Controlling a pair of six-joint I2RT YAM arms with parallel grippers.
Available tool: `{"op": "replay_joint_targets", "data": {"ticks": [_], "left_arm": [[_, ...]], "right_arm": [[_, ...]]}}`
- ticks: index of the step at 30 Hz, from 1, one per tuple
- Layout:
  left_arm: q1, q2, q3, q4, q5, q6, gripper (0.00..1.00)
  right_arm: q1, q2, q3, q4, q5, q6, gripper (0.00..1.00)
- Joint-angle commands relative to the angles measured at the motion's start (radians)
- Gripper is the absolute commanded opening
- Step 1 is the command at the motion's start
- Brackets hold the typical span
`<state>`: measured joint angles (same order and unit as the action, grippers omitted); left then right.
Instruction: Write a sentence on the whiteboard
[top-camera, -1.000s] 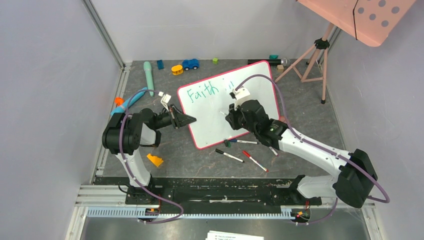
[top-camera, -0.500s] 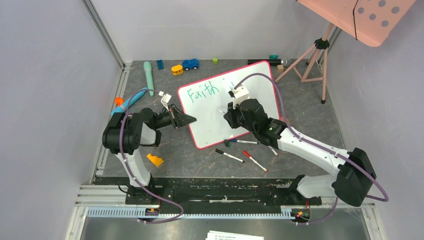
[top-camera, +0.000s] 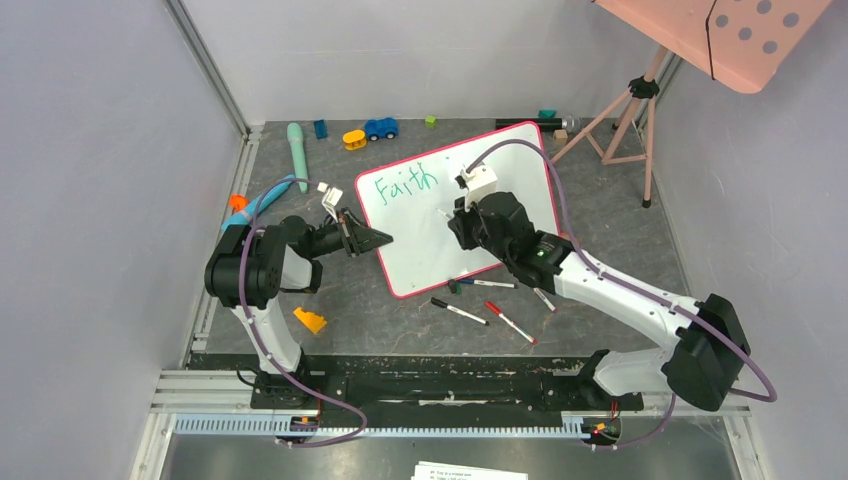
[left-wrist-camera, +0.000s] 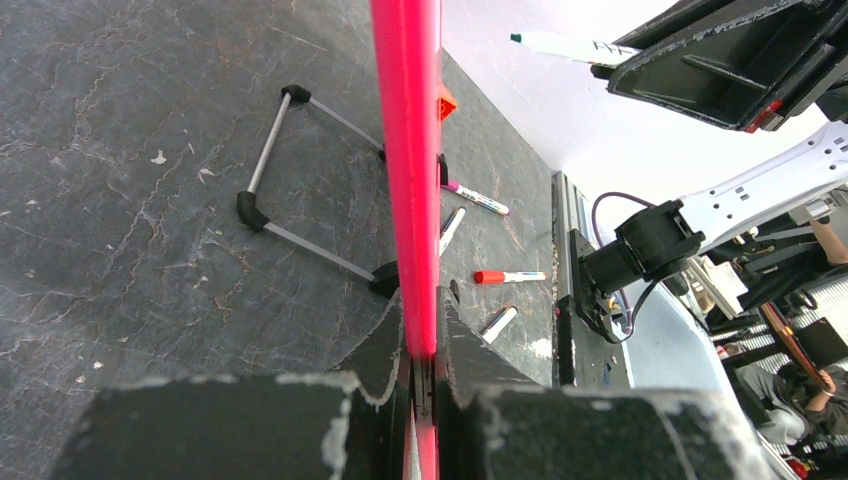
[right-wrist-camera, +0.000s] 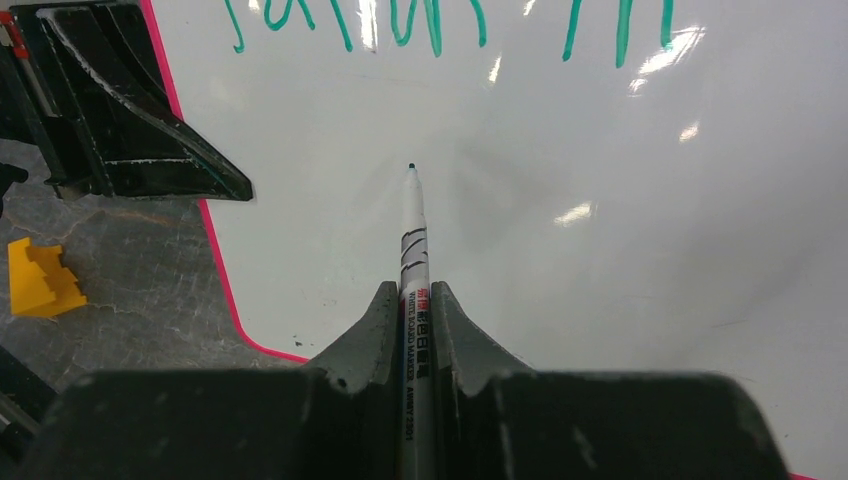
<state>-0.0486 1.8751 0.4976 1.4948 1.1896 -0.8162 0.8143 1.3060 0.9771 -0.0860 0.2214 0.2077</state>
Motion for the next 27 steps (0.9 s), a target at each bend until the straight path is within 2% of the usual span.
{"op": "replay_joint_targets", "data": {"ticks": [1,6,18,27], "left_arm": [[-0.027,0.027,0.0,0.063,0.116,0.114,0.06],[-0.028,0.026,0.001,0.062,0.116,0.115,0.06],[-0.027,0.029,0.001,0.062,0.116,0.114,0.06],[-0.027,0.028,0.001,0.062,0.116,0.114,0.06]], "right_arm": [[0.003,0.007,0.061,0.005,0.027,-0.044,0.0],[0.041,0.064,0.141,-0.056,0.04,-0.111,0.0],[0.139,0.15,0.213,-0.05,0.051,-0.122,0.0],[0.146,0.192,0.245,-0.055,0.071,-0.122,0.0]]}}
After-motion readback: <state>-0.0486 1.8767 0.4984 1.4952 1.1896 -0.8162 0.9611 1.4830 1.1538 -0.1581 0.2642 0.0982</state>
